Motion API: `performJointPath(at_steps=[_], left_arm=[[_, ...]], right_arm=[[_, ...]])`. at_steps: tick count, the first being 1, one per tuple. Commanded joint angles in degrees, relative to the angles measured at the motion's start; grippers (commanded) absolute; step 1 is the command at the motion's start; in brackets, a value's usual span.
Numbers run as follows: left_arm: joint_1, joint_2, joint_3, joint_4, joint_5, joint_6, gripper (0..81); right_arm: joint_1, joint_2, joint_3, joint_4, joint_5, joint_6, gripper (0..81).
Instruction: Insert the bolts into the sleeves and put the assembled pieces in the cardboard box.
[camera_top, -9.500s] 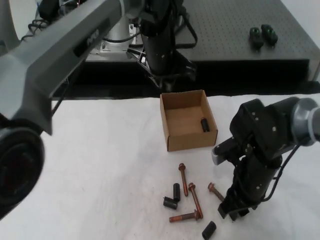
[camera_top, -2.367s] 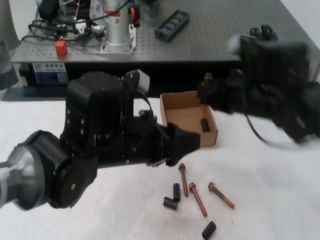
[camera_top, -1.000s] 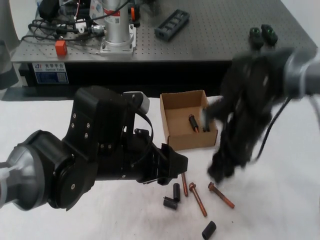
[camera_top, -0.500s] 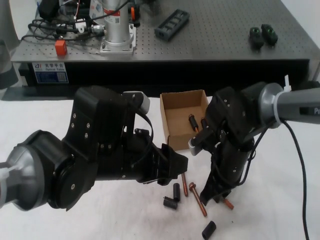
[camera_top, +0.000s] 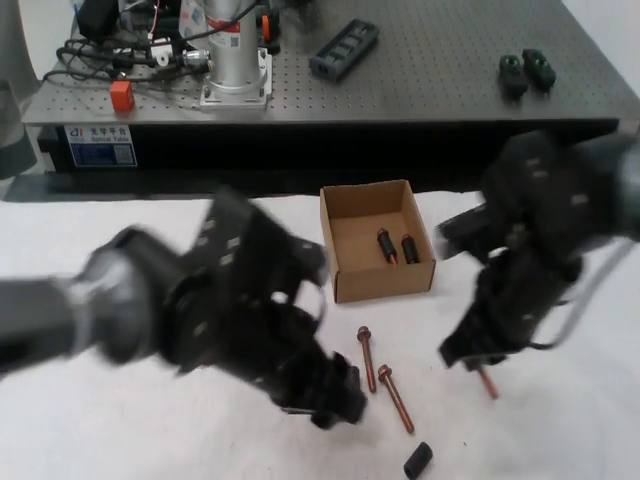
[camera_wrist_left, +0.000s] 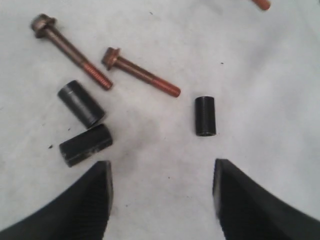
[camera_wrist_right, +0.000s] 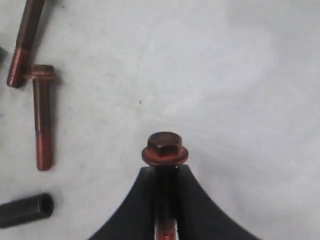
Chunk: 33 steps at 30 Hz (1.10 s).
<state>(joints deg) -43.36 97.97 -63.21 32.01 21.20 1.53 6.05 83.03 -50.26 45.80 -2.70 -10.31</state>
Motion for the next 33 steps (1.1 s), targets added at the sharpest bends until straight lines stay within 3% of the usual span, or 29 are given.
performJointPath(at_steps=[1, 6, 9, 15, 23, 25, 30, 33], left_arm=[[0.39, -0.69, 0.81, 0.43, 0.42, 1.15, 43.1], [-6.74, 8.65, -11.54, 10.26, -9.18, 4.08, 43.1], [-9.2, 12.44, -15.91, 11.86, -11.19, 4.08, 43.1], [-11.51, 17.5, -19.43, 11.74, -13.2, 3.63, 42.7], [-11.71, 20.41, -19.63, 12.06, -14.96, 3.23, 35.3], [-11.71, 20.51, -19.63, 12.06, -14.96, 3.23, 29.3], [-11.71, 20.4, -20.34, 13.22, -14.96, 3.23, 0.4], [-11.71, 19.12, -21.41, 15.24, -15.45, 2.51, 0.1]], right_arm=[[-0.55, -1.21, 0.7, 0.23, -0.87, 0.81, 1.8], [-4.8, -9.43, 7.99, -1.18, -0.87, 3.15, 1.8], [-7.17, -12.21, 10.78, -1.19, -0.87, 3.21, 1.8], [-10.67, -15.02, 13.34, -1.11, -0.87, 3.03, 1.8], [-11.0, -15.25, 13.32, -2.04, -0.87, 3.03, 1.8], [-11.0, -15.25, 13.32, -2.04, -0.87, 3.03, 1.8], [-11.0, -15.25, 13.32, -2.95, -3.46, 4.26, 1.8], [-11.0, -15.25, 13.32, -5.37, -8.49, 5.94, 1.8]])
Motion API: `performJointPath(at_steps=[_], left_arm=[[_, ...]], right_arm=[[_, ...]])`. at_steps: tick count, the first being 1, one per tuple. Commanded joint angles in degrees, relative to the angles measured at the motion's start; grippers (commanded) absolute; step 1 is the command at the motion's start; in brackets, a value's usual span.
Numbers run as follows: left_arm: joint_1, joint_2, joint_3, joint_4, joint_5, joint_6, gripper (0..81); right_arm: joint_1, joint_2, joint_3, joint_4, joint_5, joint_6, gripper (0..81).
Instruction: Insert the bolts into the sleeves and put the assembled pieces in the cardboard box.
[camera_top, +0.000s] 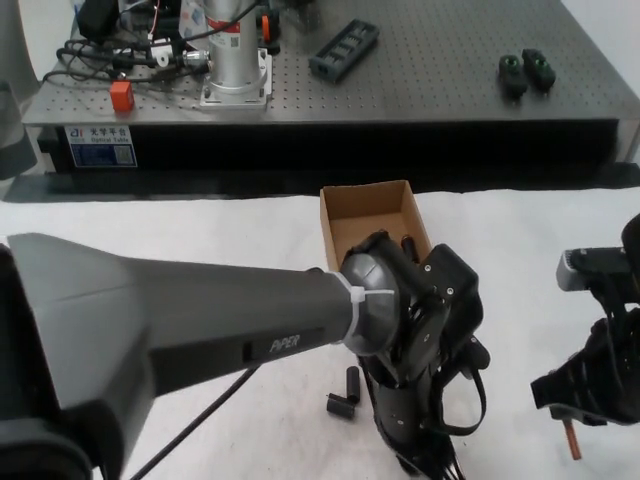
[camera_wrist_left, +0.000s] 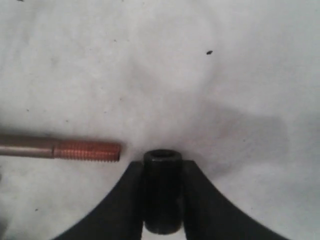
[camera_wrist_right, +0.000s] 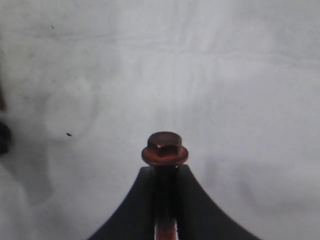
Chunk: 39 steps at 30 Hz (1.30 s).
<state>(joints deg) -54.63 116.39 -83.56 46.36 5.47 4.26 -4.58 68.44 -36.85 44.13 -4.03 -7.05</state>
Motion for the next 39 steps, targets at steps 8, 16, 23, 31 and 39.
performJointPath(at_steps=[8, 16, 23, 31, 39], left_arm=[[3.86, -18.16, 14.3, -17.5, 2.85, -10.2, 0.6], [7.59, -34.97, 43.1, -60.07, 20.37, -22.1, 0.6], [7.93, -36.81, 49.06, -74.84, 25.15, -27.61, 0.6], [7.93, -36.81, 49.06, -75.17, 25.56, -27.79, 0.6], [7.93, -36.81, 49.06, -75.17, 23.19, -27.9, 0.6]], right_arm=[[0.19, -0.65, 0.98, -23.21, -29.83, 15.78, 1.8], [6.11, -6.86, 10.89, -62.74, -33.18, 40.13, 1.8], [11.5, -10.42, 14.52, -71.43, -36.95, 46.9, 1.8], [13.41, -10.42, 14.8, -69.69, -39.19, 45.73, 1.8], [13.41, -10.42, 14.77, -66.73, -40.33, 42.97, 1.8]])
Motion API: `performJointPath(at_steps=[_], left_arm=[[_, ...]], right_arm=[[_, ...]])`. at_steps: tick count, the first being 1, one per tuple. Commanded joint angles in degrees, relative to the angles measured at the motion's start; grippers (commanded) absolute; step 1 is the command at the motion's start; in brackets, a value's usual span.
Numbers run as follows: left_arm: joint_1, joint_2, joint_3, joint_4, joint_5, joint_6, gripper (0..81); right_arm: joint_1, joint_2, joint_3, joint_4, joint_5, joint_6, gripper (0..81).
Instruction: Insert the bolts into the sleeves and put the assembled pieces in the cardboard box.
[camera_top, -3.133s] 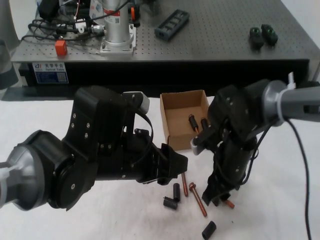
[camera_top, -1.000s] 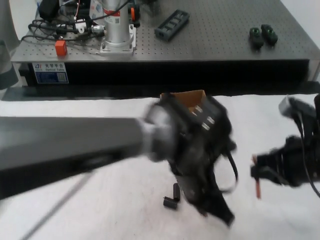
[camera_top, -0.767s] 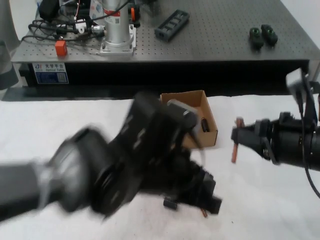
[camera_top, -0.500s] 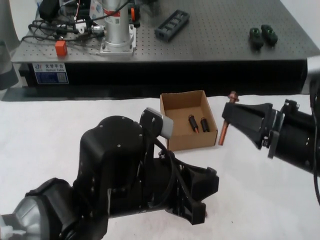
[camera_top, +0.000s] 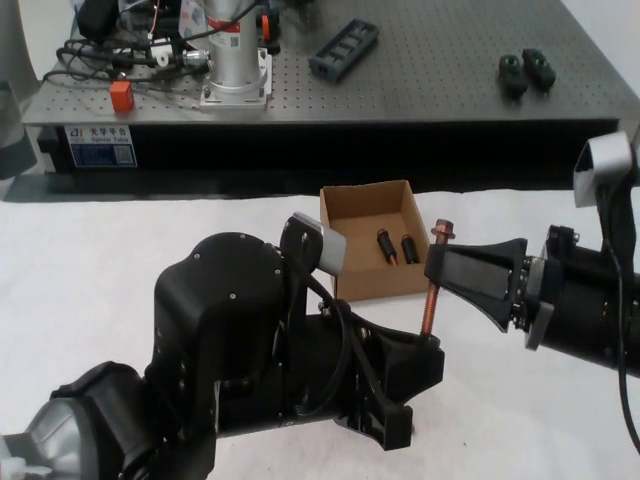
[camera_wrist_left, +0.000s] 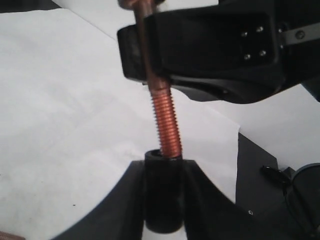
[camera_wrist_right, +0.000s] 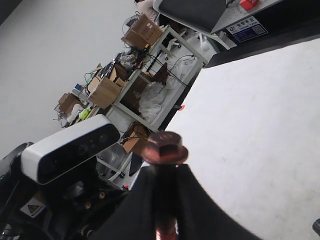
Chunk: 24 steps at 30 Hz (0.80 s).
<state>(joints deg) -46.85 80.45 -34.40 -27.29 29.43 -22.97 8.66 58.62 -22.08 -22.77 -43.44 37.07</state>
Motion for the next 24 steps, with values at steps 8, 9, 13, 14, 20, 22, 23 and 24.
performJointPath(at_steps=[8, 9, 13, 14, 20, 22, 23, 24], left_arm=[[0.14, -0.86, -0.11, -1.52, -1.02, -0.55, 0.6], [0.14, -0.86, -0.11, -1.52, -1.02, -0.55, 0.6], [0.14, -0.86, -0.11, -2.05, -2.57, -0.55, 0.6], [0.14, -0.86, -0.11, -2.39, -2.76, -0.55, 0.6], [0.14, -0.86, -0.11, -5.09, -4.49, -0.55, 0.6], [0.14, -0.86, -0.11, -5.09, -4.66, -0.55, 0.6], [0.14, -0.86, -0.11, -5.09, -4.66, -0.55, 0.6], [0.14, -0.86, -0.11, -5.09, -4.64, -0.4, 0.6]], right_arm=[[0.17, -0.6, 0.0, 1.65, -0.92, -2.4, 1.8], [0.17, -0.6, 0.0, 1.88, -0.92, -2.4, 1.8], [0.17, -0.6, 0.0, 1.87, -2.43, -3.35, 1.8], [0.17, -0.6, 0.0, 1.87, -2.43, -3.6, 1.8], [0.17, -0.6, 0.0, 2.32, -2.43, -3.63, 1.8], [0.17, -0.6, 0.0, 2.32, -2.43, -3.63, 1.8], [0.17, -0.6, 0.0, 2.32, -2.43, -3.63, 1.8], [0.17, -0.6, 0.0, 2.28, -2.31, -3.63, 1.8]])
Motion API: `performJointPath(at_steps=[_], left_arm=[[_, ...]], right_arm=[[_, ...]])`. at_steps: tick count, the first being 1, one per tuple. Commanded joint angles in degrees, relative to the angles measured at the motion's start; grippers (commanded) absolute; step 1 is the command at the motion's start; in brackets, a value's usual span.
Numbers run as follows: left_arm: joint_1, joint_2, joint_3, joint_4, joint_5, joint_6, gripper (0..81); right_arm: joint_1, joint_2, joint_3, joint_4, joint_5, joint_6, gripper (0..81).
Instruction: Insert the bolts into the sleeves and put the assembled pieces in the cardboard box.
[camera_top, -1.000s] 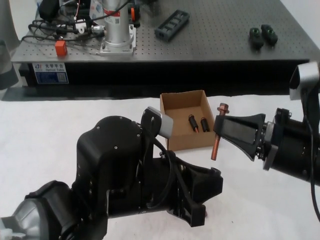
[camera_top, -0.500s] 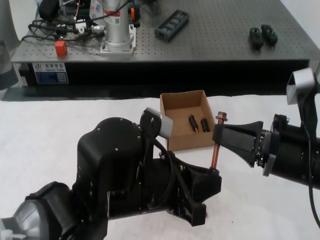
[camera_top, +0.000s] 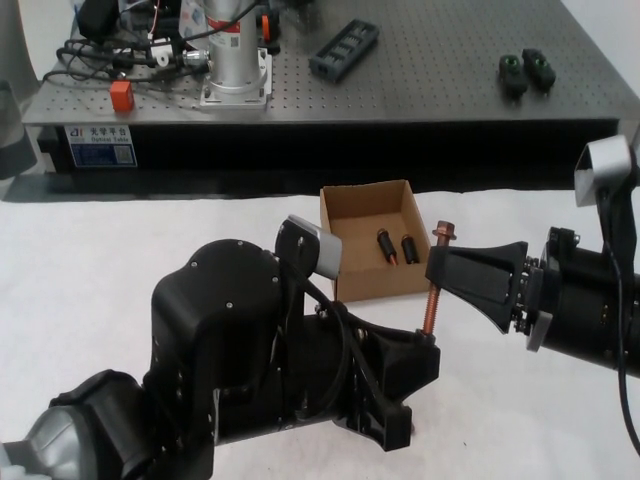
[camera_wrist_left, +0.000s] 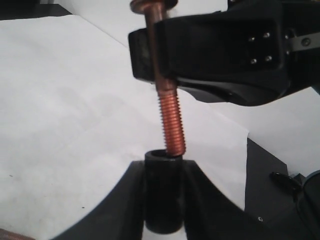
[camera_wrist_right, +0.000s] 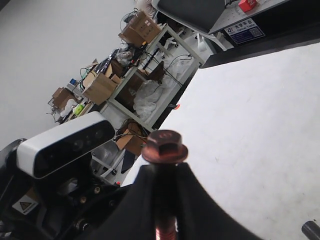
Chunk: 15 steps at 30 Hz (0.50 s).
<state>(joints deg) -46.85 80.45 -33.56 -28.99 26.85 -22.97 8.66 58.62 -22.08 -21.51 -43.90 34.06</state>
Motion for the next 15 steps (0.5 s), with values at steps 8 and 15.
performJointPath(at_steps=[8, 15], left_arm=[[0.14, -0.86, -0.94, -4.3, -0.41, 1.22, 0.6], [0.14, -0.86, -0.94, -4.66, 0.04, 2.24, 0.6]], right_arm=[[0.07, -0.6, 0.0, 1.03, -1.71, -0.62, 1.8], [0.07, -0.6, 0.0, 1.03, -1.71, 0.08, 1.8]])
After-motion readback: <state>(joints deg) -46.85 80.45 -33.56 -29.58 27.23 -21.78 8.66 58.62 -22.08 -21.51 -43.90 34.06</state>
